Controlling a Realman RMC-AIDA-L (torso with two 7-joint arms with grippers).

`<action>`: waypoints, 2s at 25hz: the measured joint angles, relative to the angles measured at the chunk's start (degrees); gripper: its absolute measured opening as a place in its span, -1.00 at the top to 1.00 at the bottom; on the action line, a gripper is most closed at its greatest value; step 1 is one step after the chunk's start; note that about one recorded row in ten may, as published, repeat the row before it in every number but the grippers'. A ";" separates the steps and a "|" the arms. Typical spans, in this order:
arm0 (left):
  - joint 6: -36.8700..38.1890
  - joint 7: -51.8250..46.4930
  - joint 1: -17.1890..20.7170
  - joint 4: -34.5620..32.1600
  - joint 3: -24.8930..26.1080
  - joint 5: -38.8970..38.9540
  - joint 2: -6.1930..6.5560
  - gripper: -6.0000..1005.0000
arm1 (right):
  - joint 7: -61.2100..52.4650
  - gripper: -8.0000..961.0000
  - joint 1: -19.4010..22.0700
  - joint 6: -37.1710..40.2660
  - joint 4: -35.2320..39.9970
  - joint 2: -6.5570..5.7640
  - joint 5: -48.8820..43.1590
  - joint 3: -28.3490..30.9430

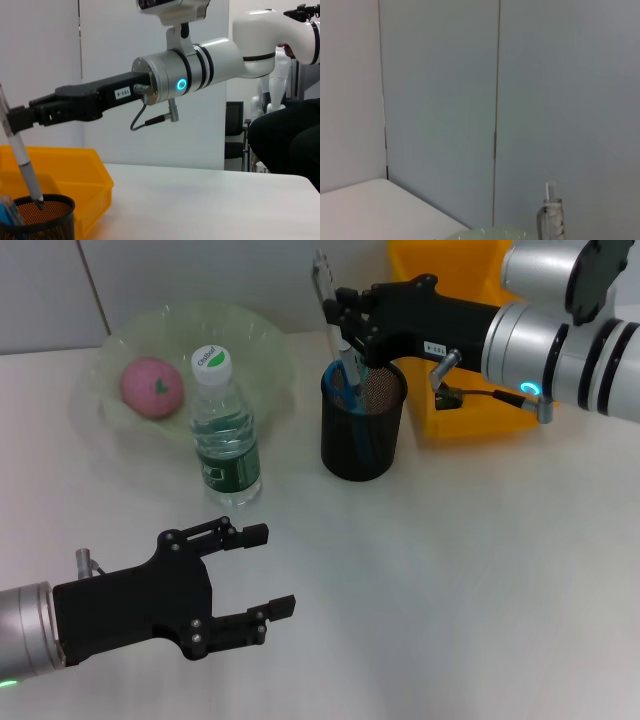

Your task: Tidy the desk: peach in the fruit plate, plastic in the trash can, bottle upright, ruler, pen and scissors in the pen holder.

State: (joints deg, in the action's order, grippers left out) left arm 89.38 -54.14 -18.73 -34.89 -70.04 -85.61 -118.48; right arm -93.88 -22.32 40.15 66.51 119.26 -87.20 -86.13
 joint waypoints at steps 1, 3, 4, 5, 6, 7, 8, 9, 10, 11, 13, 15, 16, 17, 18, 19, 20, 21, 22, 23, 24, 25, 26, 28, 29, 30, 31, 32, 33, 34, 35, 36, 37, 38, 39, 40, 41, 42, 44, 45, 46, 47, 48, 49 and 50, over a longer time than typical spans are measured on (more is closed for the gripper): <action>0.00 0.00 0.06 0.00 0.00 0.00 0.00 -0.53 | 0.06 0.74 -0.27 -0.01 -0.85 0.00 0.04 0.01; 0.00 0.00 0.07 0.00 0.00 0.00 0.00 -0.53 | 0.39 0.74 -0.33 -0.14 -1.42 0.00 0.18 0.06; -0.02 0.00 0.08 0.00 0.00 0.00 0.00 -0.53 | 0.39 0.74 -0.33 -0.14 -1.42 0.00 0.18 0.06; -0.07 0.00 0.08 0.02 0.00 0.00 0.00 -0.53 | 0.72 0.74 -0.35 -0.26 -1.80 0.00 0.29 0.07; -0.12 0.00 0.02 0.09 0.00 0.00 0.00 -0.53 | 1.22 0.74 -0.46 -0.43 -2.63 0.02 0.43 0.09; -0.12 0.00 0.02 0.09 0.00 0.00 0.00 -0.53 | 1.22 0.74 -0.46 -0.43 -2.63 0.02 0.43 0.09; -0.14 0.00 -0.01 0.16 0.00 0.00 0.00 -0.53 | 1.41 0.74 -0.82 -0.49 -3.74 0.04 0.47 0.09; -0.14 0.00 -0.06 0.27 0.00 0.00 0.00 -0.53 | 1.41 0.74 -0.82 -0.49 -3.74 0.04 0.47 0.09; -0.15 0.00 -0.11 0.40 0.00 0.00 0.00 -0.53 | 1.43 0.74 -0.99 -0.49 -4.24 0.06 0.53 0.09; -0.16 0.00 -0.20 0.61 0.00 0.00 0.05 -0.53 | 1.80 0.74 -1.21 -0.49 -5.07 0.10 0.93 0.09; -0.17 0.00 -0.21 0.62 0.00 0.00 0.07 -0.53 | 2.22 0.74 -1.21 -0.49 -5.29 0.12 1.38 0.09; -0.18 0.00 -0.20 0.62 0.01 0.00 0.09 -0.53 | 3.51 0.74 -1.20 -0.49 -5.78 0.15 2.70 0.09; -0.18 0.00 -0.18 0.64 0.04 0.00 0.09 -0.53 | 4.94 0.74 -1.17 -0.49 -6.59 0.16 4.33 0.09; -0.18 0.00 -0.17 0.66 0.05 0.00 0.09 -0.53 | 4.94 0.74 -1.17 -0.49 -6.59 0.16 4.33 0.09; -0.18 0.00 -0.17 0.68 0.07 0.00 0.09 -0.53 | 5.42 0.74 -1.17 -0.49 -7.05 0.17 4.88 0.08; -0.18 0.00 -0.17 0.70 0.07 0.00 0.09 -0.53 | 5.97 0.74 -1.18 -0.48 -7.52 0.17 5.43 0.09; -0.18 0.01 -0.18 0.70 0.08 0.00 0.09 -0.53 | 6.34 0.73 -1.20 -0.47 -7.95 0.18 5.73 0.09; -0.18 0.00 -0.21 0.70 0.09 0.00 0.09 -0.53 | 6.62 0.72 -1.20 -0.45 -8.43 0.18 5.81 0.08; -0.18 0.00 -0.21 0.70 0.09 0.00 0.09 -0.53 | 6.62 0.71 -1.20 -0.45 -8.43 0.18 5.81 0.08; -0.18 0.01 -0.22 0.70 0.09 0.00 0.09 -0.53 | 6.70 0.70 -1.20 -0.30 -8.98 0.18 5.82 0.09; -0.18 0.00 -0.22 0.70 0.09 0.00 0.09 -0.53 | 6.70 0.69 -1.20 -0.30 -8.98 0.18 5.82 0.09; -0.18 0.00 -0.23 0.70 0.09 0.00 0.09 -0.53 | 6.71 0.68 -1.20 -0.18 -9.17 0.18 5.82 0.09; -0.17 0.00 -0.24 0.70 0.09 0.00 0.09 -0.53 | 6.72 0.67 -1.05 -0.03 -9.43 0.16 5.82 0.08; -0.17 0.00 -0.24 0.70 0.09 0.00 0.09 -0.53 | 6.73 0.65 -0.60 0.01 -9.40 0.12 5.82 -0.02; -0.17 0.00 -0.24 0.70 0.12 0.00 0.09 -0.53 | 6.73 0.64 -0.60 0.01 -9.40 0.12 5.82 -0.02; -0.17 0.00 -0.24 0.70 0.18 0.00 0.09 -0.53 | 6.73 0.63 -0.33 0.04 -9.37 0.12 5.82 -0.09; -0.17 0.00 -0.24 0.70 0.18 0.00 0.09 -0.53 | 6.67 0.62 0.38 0.31 -9.03 0.10 5.82 -0.13; -0.17 0.00 -0.24 0.70 0.18 0.00 0.09 -0.53 | 6.67 0.61 0.38 0.31 -9.03 0.10 5.82 -0.13; -0.11 0.00 -0.03 0.70 0.67 0.00 0.10 -0.53 | 6.54 0.60 0.81 0.68 -8.80 0.08 5.82 -0.05; -0.03 0.01 0.02 0.70 0.83 0.00 0.11 -0.53 | 6.43 0.59 1.41 1.66 -8.31 0.06 5.82 0.49; 0.07 0.00 0.05 0.70 0.98 0.00 0.13 -0.53 | 6.32 0.57 2.05 3.41 -7.76 0.05 5.82 1.32; 0.53 0.00 0.20 0.70 1.45 0.00 0.17 -0.53 | 6.08 0.50 3.26 7.63 -6.60 0.07 5.94 3.82; 0.53 0.00 0.20 0.70 1.45 0.00 0.17 -0.53 | 6.08 0.42 3.26 7.63 -6.60 0.07 5.94 3.82; 0.75 -0.03 0.23 0.70 1.65 0.00 0.17 -0.53 | 5.83 0.34 3.95 10.41 -5.86 0.05 6.31 5.62; 1.16 -0.24 0.33 0.70 2.03 0.00 0.21 -0.53 | 5.61 0.26 4.72 13.88 -5.14 0.03 6.98 7.71; 1.68 -0.57 0.42 0.70 2.53 0.00 0.24 -0.53 | 5.50 0.18 5.52 18.21 -4.53 -0.07 7.74 10.20; 2.98 -1.24 0.66 0.70 3.70 0.00 0.33 -0.53 | 5.58 0.10 6.72 27.41 -4.20 -0.32 8.19 16.01; 2.98 -1.24 0.66 0.70 3.70 0.00 0.33 -0.53 | 5.58 -0.05 6.72 27.41 -4.20 -0.32 8.19 16.01; 4.80 -1.57 1.06 0.70 4.85 -0.08 0.42 -0.53 | 6.39 -0.36 7.39 37.35 -5.52 -0.94 6.49 23.76; 5.70 -1.59 1.28 0.70 5.45 -0.20 0.44 -0.53 | 6.91 -0.45 7.36 42.40 -7.35 -1.55 5.15 27.70; 6.65 -1.63 1.64 0.70 5.98 -0.35 0.48 -0.53 | 8.42 -0.53 7.19 50.81 -12.17 -3.09 3.49 35.43; 6.65 -1.63 1.64 0.70 5.98 -0.35 0.48 -0.53 | 8.42 -0.62 7.19 50.81 -12.17 -3.09 3.49 35.43; 7.02 -1.65 1.74 0.70 6.05 -0.40 0.50 -0.53 | 10.70 -0.71 7.12 57.20 -17.17 -4.36 3.12 41.45; 7.41 -1.67 1.85 0.71 6.06 -0.43 0.52 -0.53 | 10.70 -0.71 7.12 57.20 -17.17 -4.36 3.12 41.45; 7.79 -1.71 1.89 0.70 6.06 -0.43 0.52 -0.53 | 11.70 -0.71 7.21 58.88 -18.63 -4.64 3.09 43.08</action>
State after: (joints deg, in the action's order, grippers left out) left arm 97.17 -55.86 -16.84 -34.19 -63.98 -86.04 -117.96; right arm -82.18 -15.11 99.03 47.88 114.62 -84.11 -43.04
